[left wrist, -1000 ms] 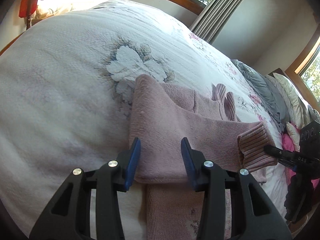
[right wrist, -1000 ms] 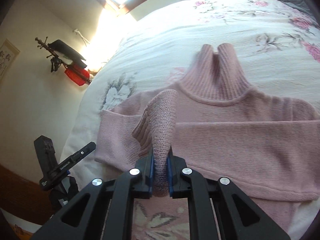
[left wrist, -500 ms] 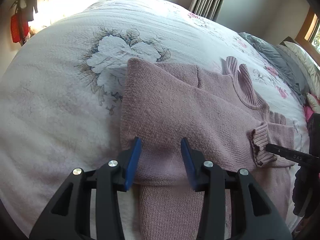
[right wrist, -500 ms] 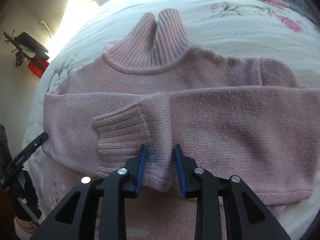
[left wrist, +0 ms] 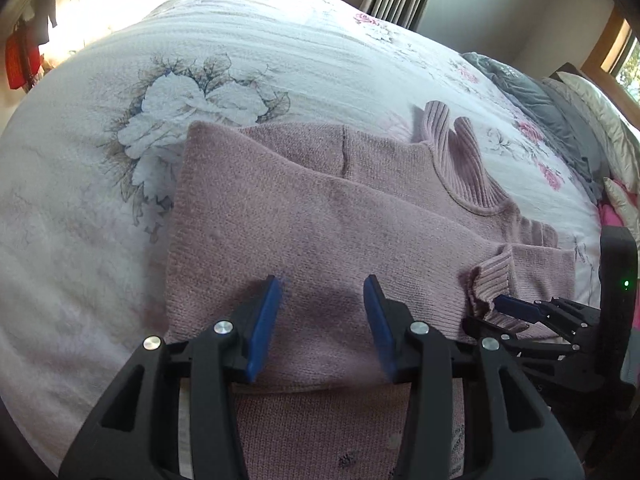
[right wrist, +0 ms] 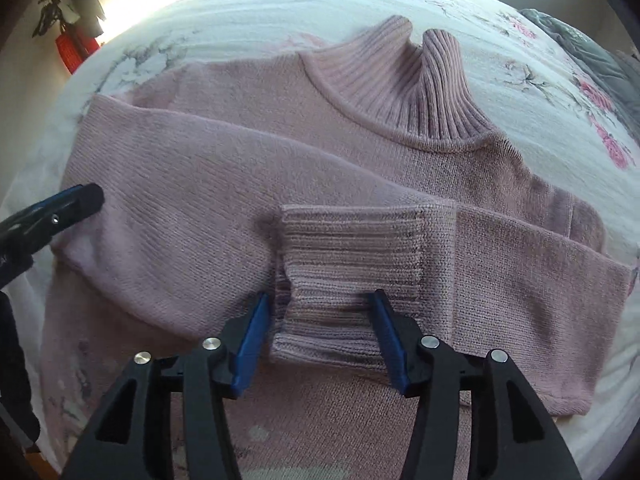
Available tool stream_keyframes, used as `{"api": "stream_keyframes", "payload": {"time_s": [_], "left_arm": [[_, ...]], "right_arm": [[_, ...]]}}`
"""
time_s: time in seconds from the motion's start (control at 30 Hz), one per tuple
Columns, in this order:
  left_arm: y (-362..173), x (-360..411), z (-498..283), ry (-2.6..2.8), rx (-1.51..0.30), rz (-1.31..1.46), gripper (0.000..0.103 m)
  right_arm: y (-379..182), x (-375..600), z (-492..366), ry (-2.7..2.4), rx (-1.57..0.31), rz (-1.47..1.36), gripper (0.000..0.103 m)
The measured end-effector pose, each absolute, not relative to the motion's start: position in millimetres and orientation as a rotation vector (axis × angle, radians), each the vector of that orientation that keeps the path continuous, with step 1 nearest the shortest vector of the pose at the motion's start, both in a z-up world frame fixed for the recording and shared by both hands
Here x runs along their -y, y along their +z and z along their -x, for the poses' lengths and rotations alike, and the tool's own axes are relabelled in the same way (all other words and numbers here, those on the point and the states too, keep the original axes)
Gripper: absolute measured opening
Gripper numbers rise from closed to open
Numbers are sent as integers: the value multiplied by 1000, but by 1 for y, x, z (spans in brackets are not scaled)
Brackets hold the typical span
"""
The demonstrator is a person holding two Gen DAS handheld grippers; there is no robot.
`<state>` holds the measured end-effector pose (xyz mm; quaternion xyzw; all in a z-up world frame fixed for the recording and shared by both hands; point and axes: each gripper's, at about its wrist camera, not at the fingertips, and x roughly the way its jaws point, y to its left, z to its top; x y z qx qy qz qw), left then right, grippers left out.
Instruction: Fold small clothes
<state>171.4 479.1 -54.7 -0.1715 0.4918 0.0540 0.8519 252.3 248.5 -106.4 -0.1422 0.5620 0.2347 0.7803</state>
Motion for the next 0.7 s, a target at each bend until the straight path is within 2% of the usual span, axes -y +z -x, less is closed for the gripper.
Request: {"api": "stream_keyframes", "payload": {"time_s": [0.1, 0.17, 0.2, 0.47, 0.7], "left_arm": [[-64, -486, -169, 102, -1031, 399, 43], [-65, -486, -169, 95, -1027, 391, 43], [-65, -485, -169, 94, -1028, 381, 43], [-65, -484, -170, 97, -1031, 376, 43], [-66, -481, -172, 106, -1035, 354, 43]], "right_arm": [[-106, -245, -252, 518, -1195, 310, 40], [-102, -236, -253, 528, -1189, 292, 20], [-98, -229, -254, 540, -1190, 260, 18], [-61, -147, -271, 562, -1160, 2, 14], [-77, -73, -290, 405, -1213, -32, 14]]}}
